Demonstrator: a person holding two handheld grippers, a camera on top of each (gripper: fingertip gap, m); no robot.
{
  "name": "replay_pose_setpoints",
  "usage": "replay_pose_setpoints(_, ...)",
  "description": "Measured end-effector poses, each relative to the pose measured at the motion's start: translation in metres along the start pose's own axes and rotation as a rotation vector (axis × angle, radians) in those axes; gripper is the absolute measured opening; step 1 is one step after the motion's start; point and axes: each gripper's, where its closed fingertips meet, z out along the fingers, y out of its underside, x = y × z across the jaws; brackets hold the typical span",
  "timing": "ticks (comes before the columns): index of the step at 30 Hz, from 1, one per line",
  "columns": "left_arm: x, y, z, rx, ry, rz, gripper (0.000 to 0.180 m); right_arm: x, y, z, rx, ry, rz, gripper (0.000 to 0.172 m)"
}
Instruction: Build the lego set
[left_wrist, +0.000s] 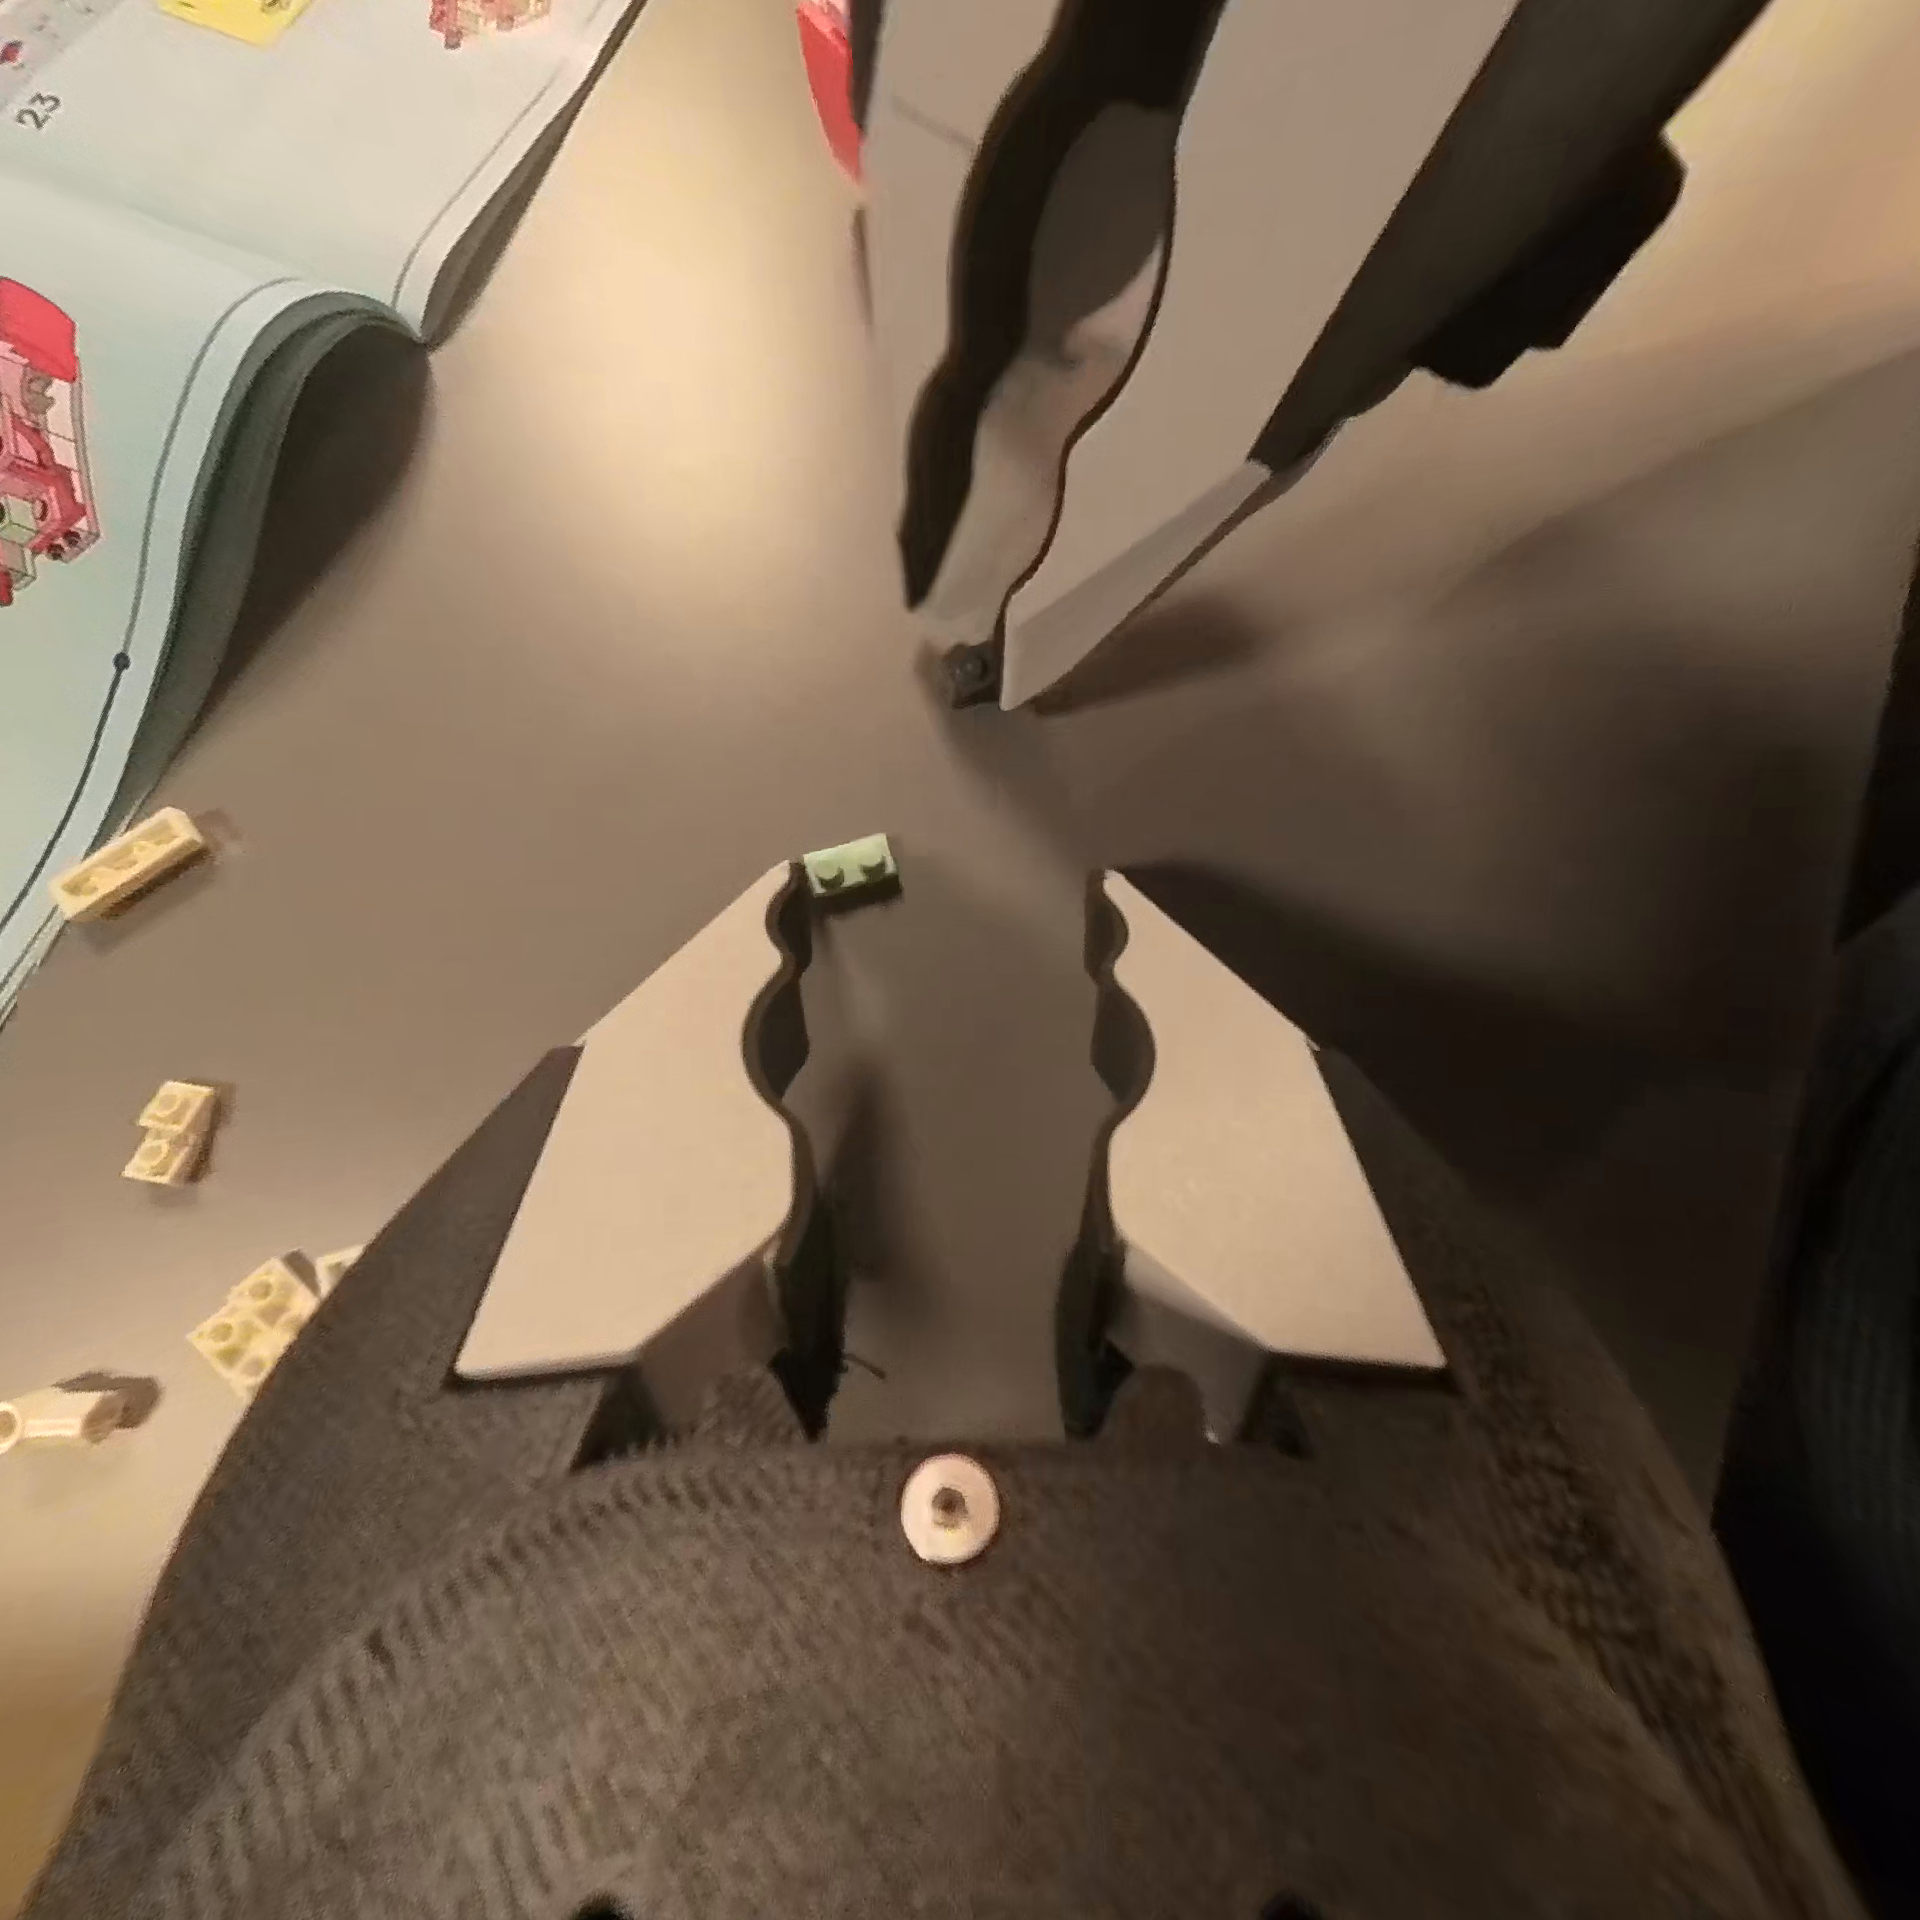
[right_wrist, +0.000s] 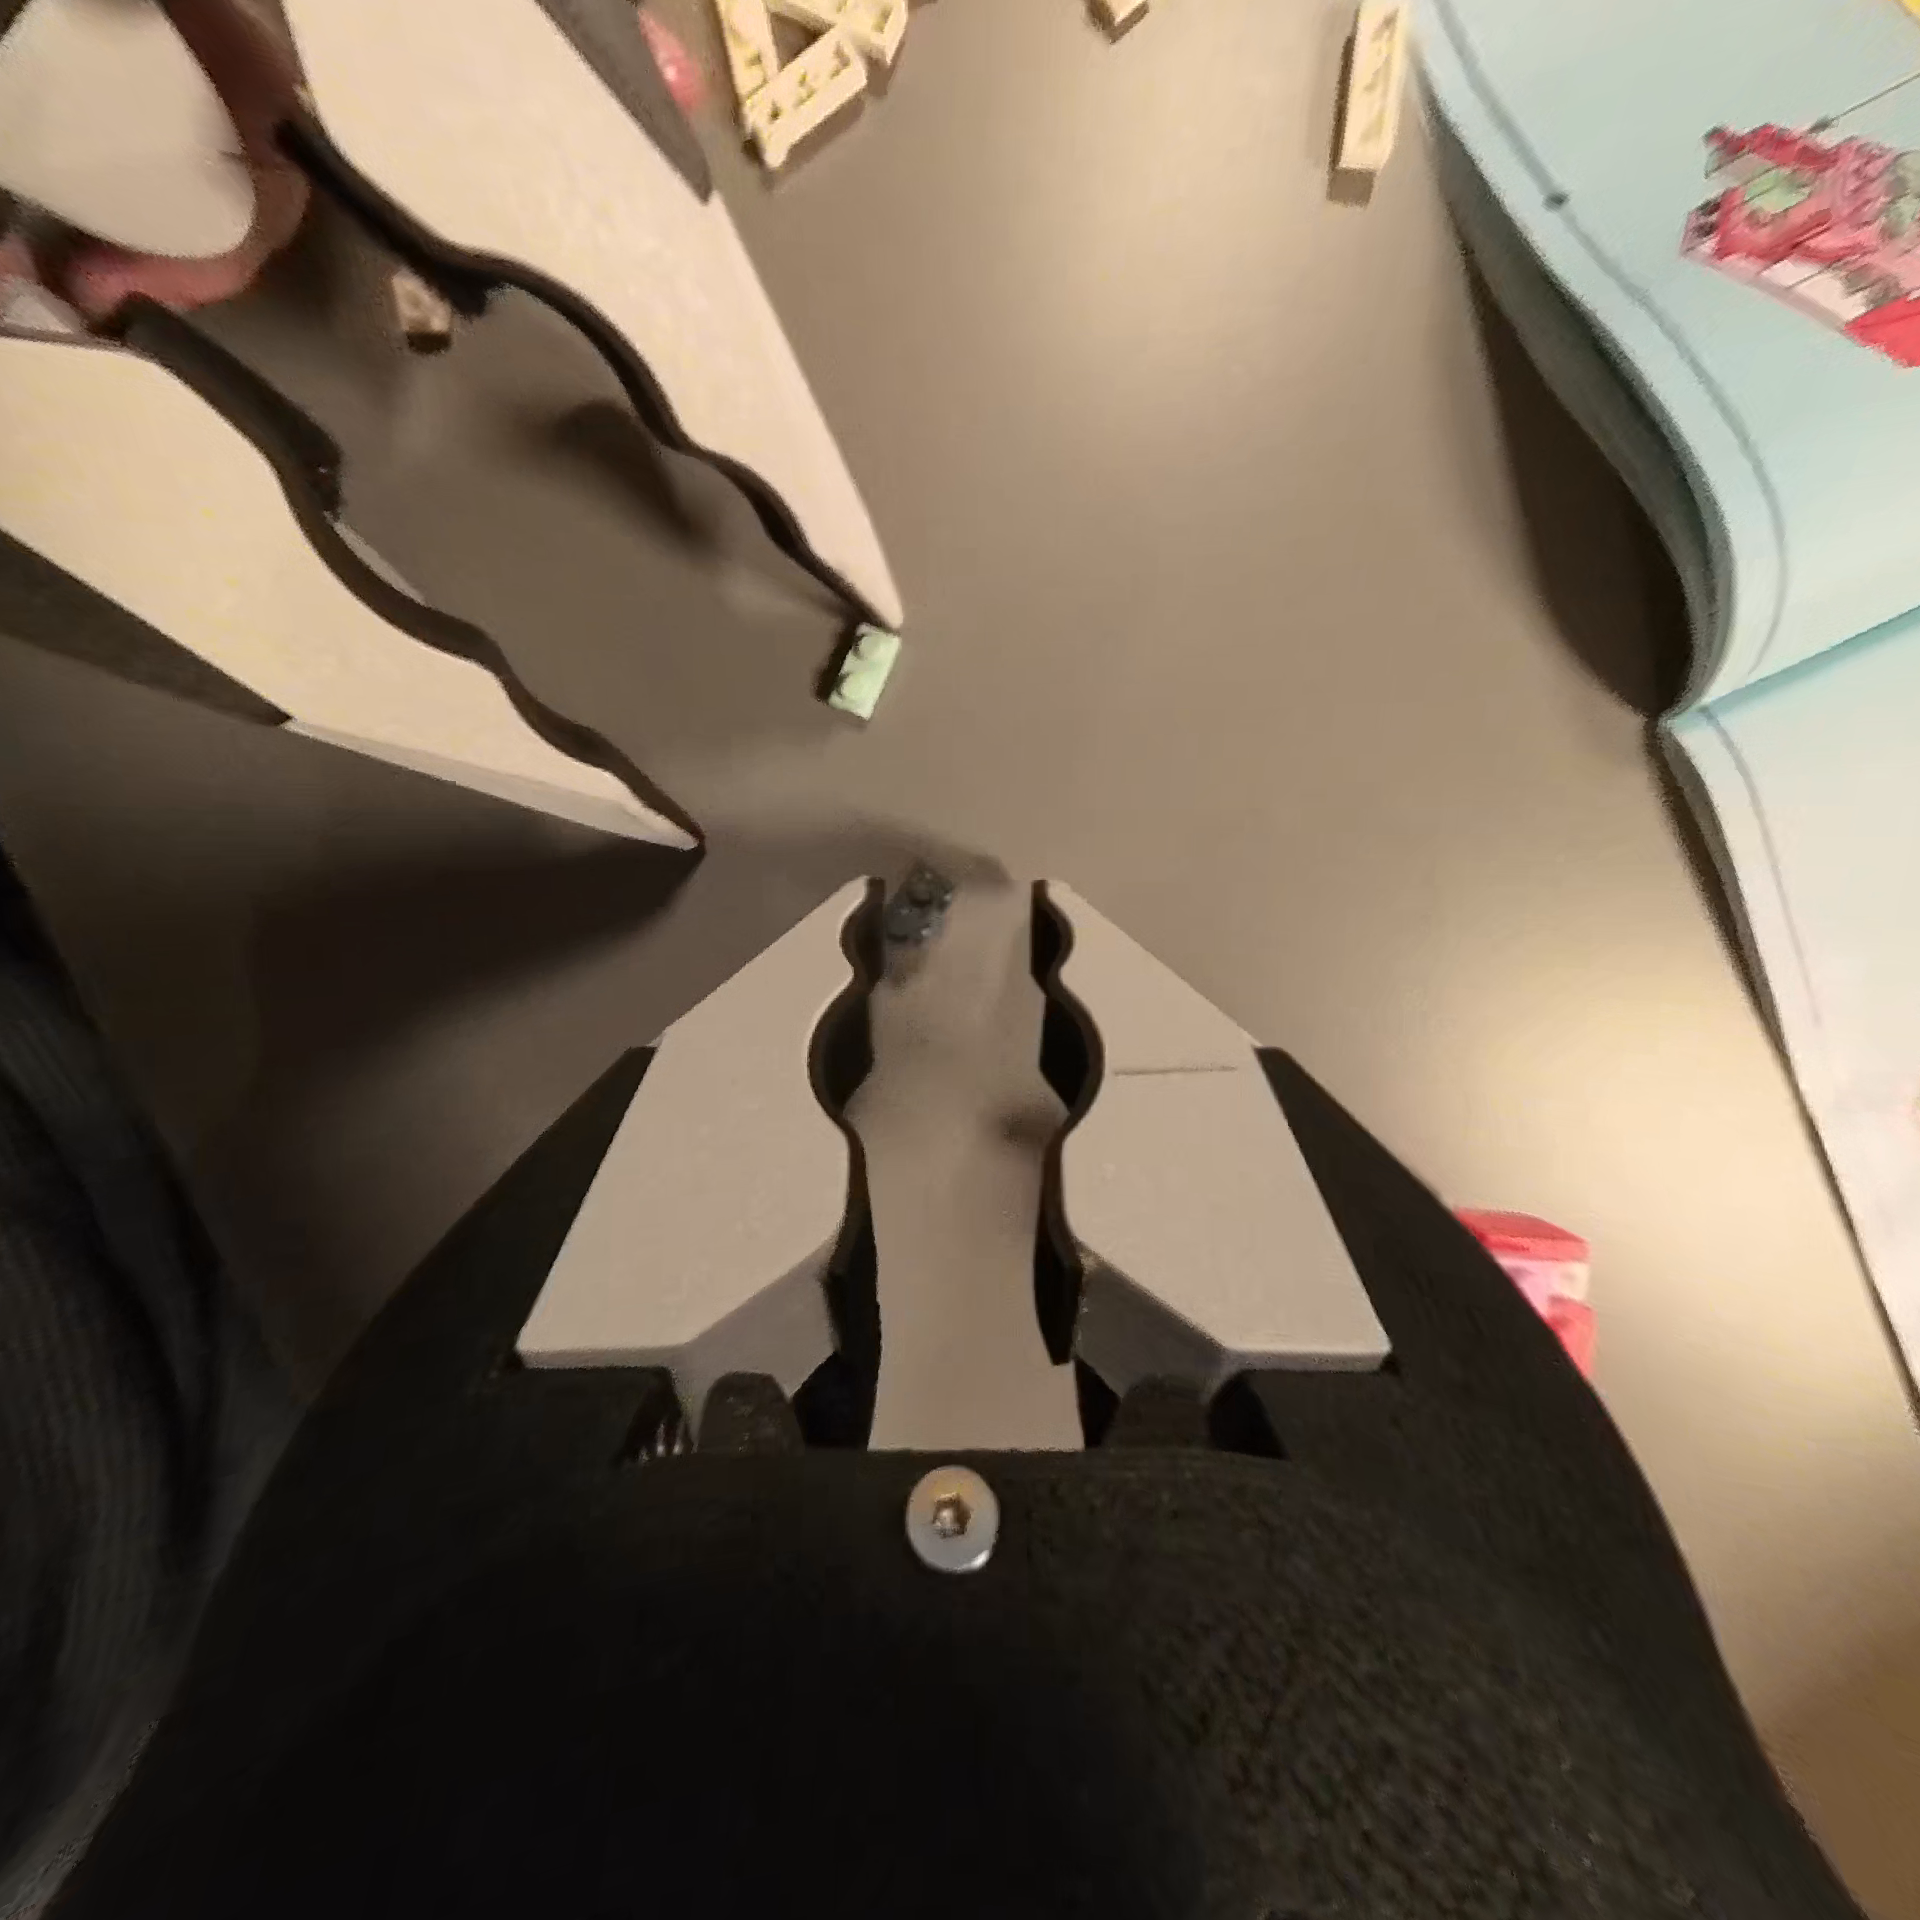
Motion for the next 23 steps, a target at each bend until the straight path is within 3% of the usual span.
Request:
replay_pose_setpoints(6, 0.007, 0.005, -0.006, -0.006, 0.016, -0.018, 0.052, -0.017, -0.031, -0.006, 0.193, 0.003, -0.054, 0.025)
replay_pose_setpoints(13, 0.006, 0.016, -0.017, -0.017, -0.004, -0.042, 0.051, -0.027, -0.029, 0.019, 0.097, -0.014, -0.139, 0.018)
replay_pose_setpoints(18, 0.002, 0.014, -0.025, 0.068, -0.050, -0.061, 0.046, -0.021, -0.033, 0.021, 0.100, -0.036, -0.112, 0.006)
replay_pose_setpoints(23, -0.011, -0.026, -0.053, 0.358, -0.262, 0.014, 0.044, -0.041, -0.075, -0.023, 0.445, -0.317, 0.083, 0.005)
